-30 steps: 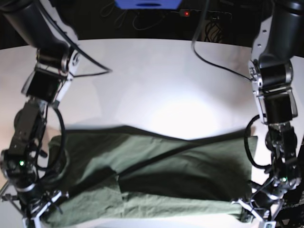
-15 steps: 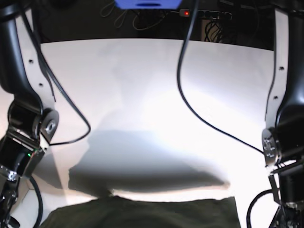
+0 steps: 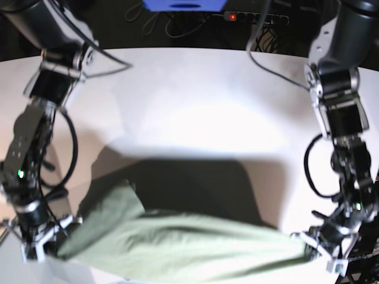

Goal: Layout the t-shirt on the table in an organized manner, then fold the t-shirt properly
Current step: 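Lift the shirt with both grippers and lay it down flat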

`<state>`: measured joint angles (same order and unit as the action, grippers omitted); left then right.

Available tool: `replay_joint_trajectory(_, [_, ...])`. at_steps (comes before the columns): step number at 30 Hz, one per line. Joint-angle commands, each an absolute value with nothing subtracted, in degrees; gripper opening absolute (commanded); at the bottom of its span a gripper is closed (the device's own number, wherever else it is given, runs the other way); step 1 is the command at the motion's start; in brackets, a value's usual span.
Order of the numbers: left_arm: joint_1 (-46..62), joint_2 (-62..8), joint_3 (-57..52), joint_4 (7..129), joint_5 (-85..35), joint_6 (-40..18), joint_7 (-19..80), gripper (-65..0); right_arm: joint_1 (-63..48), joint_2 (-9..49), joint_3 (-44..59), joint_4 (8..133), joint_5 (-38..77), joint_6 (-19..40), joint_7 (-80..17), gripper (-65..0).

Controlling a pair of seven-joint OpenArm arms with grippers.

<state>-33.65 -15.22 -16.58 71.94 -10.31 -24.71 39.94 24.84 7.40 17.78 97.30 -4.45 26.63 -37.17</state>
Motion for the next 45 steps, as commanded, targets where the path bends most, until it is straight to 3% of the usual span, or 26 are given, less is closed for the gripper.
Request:
replay_joint_trajectory(1, [-33.5,-16.5,-18.3,74.8,-11.0,-24.3,37.7,-64.9,23.8,7.3,18.7,99.6,-3.6,25.9,-35.5,-65.0])
replay_joint_trajectory(11, [-10.3,-16.7,-25.3,77.1,-11.0,-24.4,37.4,-64.9,-1.0,1.3,22.0,103.4,5.1,25.9,-34.9,-65.0])
replay_joint_trajectory(21, [-4.6,-16.8,-25.5,72.7,-10.8,-24.4,37.5,-64.2,-7.6,1.6,21.9,103.5,9.2,25.9,-35.4,-65.0])
replay_joint_trajectory(23, [-4.4,-16.9,-25.5,71.2,-10.8,-24.4,37.6,-59.8,-7.6,2.1,22.0,103.6,9.1,25.9,-35.4,-58.9])
replay_joint_trajectory(28, [-2.5,-18.5,-25.5,72.1,-11.1,-24.4,40.3,-33.4,-9.9,2.9,22.0,105.8,9.1,25.9,-35.2,-37.6])
replay_joint_trajectory(31, [-2.3,-18.5,-27.4,73.3,-11.1,-24.4,40.2,-19.9,-11.2,2.9,22.8,109.0,9.1,25.9,-34.9,-31.3])
replay_joint_trajectory(33, [-2.3,-18.3,-31.8,75.9,-11.1,-24.4,40.6,-14.6,-11.7,1.6,25.4,111.6,9.2,25.9,-35.3,-31.0])
replay_joint_trajectory(38, [-2.9,-16.0,-40.8,81.5,-11.1,-24.5,40.6,-13.7,-12.4,-0.5,30.5,113.2,9.2,25.9,-35.4,-30.6])
replay_joint_trajectory(45, [-7.9,-15.9,-34.1,77.6,-11.1,-24.5,40.1,-13.7,-19.4,-2.4,25.4,113.3,12.6,26.0,-35.1,-31.0])
